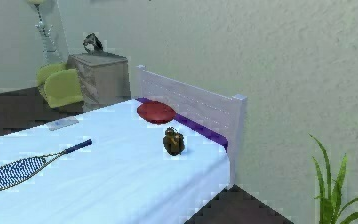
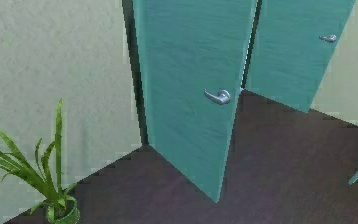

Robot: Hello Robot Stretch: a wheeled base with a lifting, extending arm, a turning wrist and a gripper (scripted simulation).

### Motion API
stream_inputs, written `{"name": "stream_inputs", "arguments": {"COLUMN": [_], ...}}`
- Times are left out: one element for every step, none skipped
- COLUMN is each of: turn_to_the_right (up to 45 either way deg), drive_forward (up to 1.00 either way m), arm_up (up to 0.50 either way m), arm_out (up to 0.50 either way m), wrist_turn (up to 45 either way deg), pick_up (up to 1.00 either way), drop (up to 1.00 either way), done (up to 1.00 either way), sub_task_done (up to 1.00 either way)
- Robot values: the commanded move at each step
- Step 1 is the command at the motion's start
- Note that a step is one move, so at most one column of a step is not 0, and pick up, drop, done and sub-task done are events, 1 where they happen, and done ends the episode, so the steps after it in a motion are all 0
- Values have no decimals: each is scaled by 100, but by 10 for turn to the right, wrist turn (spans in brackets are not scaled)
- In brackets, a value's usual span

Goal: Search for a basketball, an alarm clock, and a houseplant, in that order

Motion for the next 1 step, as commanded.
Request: {"name": "stream_inputs", "arguments": {"turn_to_the_right": [0], "drive_forward": [0], "arm_up": [0], "arm_out": [0], "wrist_turn": [0], "pick_up": [0], "drop": [0], "done": [0], "sub_task_done": [100]}}
